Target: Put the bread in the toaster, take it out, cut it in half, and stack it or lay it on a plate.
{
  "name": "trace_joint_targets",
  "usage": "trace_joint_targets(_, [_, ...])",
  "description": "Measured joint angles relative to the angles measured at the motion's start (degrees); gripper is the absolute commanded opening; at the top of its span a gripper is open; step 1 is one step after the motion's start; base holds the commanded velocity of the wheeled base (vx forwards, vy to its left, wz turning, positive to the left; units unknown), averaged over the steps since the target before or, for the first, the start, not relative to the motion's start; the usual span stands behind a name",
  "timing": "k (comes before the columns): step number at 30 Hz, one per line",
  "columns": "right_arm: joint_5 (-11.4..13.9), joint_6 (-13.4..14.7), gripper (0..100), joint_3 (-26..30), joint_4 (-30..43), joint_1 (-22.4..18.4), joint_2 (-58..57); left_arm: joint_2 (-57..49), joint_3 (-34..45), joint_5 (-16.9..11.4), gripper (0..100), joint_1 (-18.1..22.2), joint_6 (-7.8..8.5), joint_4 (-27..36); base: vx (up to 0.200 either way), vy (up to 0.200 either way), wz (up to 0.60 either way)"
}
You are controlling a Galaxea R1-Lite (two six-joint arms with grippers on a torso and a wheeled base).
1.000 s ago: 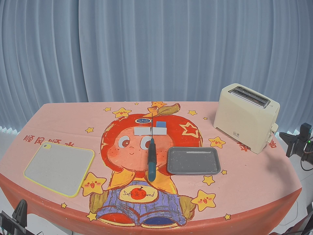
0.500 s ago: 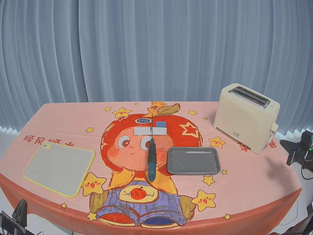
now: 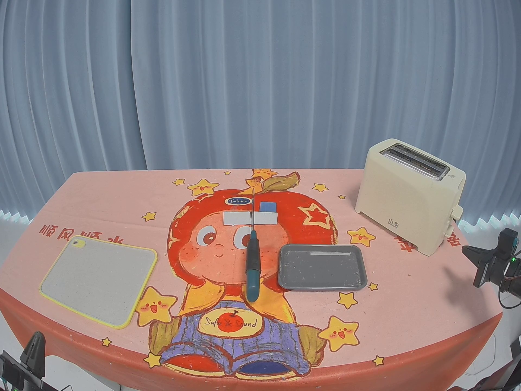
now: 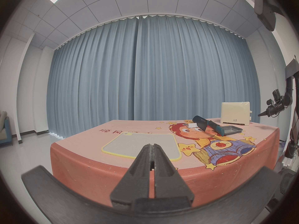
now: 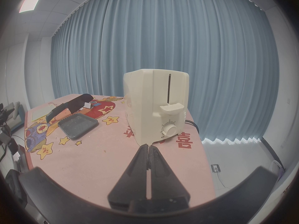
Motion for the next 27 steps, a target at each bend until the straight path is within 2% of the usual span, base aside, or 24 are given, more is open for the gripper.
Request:
trace_joint_targets(9, [-0.1,0.0,0,-1.1,0.0,0.2,1.7,0.0,0.0,0.0,0,0.0,-0.01,0.0,0.000,0.000,0.00])
trace_joint_targets(27, [-0.2,0.0,0,-8.5,-0.1,1.3,9.0,0.0,0.0,0.0,0,0.0,-0.04,0.0,0.000,0.000,0.00])
